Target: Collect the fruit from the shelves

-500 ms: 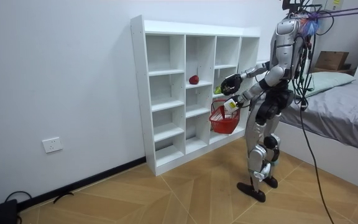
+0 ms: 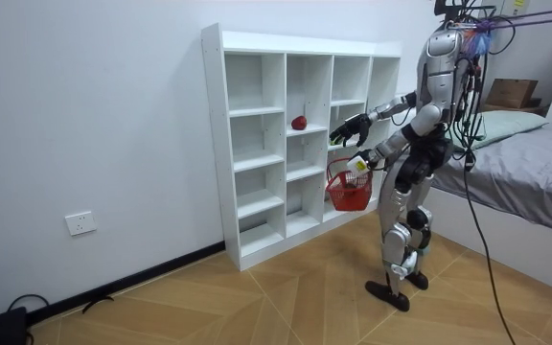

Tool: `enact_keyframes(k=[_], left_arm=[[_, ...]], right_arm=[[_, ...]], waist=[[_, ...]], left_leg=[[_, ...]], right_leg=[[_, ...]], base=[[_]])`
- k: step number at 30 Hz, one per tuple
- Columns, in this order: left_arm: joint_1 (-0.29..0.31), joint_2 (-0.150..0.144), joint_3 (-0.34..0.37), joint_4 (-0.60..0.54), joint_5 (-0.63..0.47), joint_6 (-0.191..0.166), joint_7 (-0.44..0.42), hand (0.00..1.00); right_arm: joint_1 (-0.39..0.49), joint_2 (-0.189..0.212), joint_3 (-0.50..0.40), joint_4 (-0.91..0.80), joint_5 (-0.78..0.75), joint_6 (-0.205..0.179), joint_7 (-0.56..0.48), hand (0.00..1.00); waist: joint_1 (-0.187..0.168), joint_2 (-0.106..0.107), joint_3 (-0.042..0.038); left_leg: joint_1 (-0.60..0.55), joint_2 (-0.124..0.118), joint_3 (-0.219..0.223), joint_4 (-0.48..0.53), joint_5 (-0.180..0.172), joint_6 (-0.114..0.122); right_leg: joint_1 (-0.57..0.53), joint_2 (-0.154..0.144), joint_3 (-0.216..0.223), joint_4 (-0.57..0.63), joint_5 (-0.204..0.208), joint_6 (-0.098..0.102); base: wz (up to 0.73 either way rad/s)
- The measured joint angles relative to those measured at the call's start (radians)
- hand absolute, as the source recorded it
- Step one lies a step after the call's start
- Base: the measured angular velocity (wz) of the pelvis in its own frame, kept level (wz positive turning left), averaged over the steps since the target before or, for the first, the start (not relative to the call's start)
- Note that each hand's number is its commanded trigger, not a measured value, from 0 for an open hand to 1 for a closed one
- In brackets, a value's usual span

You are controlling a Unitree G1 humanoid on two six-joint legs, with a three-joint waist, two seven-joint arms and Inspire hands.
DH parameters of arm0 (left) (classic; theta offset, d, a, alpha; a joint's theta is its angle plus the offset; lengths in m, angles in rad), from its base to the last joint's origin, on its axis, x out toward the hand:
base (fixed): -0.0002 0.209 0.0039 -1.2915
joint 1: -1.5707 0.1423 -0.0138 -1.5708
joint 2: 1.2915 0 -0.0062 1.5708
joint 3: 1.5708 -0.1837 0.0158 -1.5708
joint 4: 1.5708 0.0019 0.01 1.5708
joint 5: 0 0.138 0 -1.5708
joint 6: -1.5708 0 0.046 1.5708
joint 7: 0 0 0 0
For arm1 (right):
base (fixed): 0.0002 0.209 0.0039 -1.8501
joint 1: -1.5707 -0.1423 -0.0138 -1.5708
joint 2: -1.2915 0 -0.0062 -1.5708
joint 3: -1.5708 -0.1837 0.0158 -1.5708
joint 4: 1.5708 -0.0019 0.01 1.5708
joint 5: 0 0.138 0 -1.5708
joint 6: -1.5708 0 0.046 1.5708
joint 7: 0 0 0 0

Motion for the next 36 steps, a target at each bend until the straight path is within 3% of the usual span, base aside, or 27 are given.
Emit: enact_keyframes(k=[10,28,36], left_arm=[[0.001,0.0,0.021,-0.003,0.003,0.0,0.006,1.0],[0.006,-0.004,0.039,-0.004,0.013,-0.003,0.012,1.0],[0.014,-0.005,0.042,-0.004,0.016,-0.012,0.024,1.0]], right_arm=[[0.0,-0.004,0.0,0.0,-0.001,0.0,-0.002,0.0],[0.0,-0.005,-0.001,-0.006,-0.047,-0.001,-0.022,0.0],[-0.009,-0.005,-0.013,-0.109,-0.089,-0.016,-0.022,0.0]], waist=[[0.01,-0.004,-0.0014],[0.021,-0.005,-0.0032],[0.024,-0.002,-0.001]], left_leg=[[0.0,0.0,0.003,-0.001,0.0,0.0],[0.006,0.002,0.001,-0.004,0.0,-0.001],[0.021,0.001,-0.001,-0.005,-0.001,-0.001]], right_leg=[[-0.001,0.005,0.024,-0.006,-0.001,0.0],[0.001,0.006,0.021,0.002,0.0,-0.001],[0.019,0.006,0.021,0.001,0.0,-0.001]], base=[[-0.01],[0.0],[0.0]])
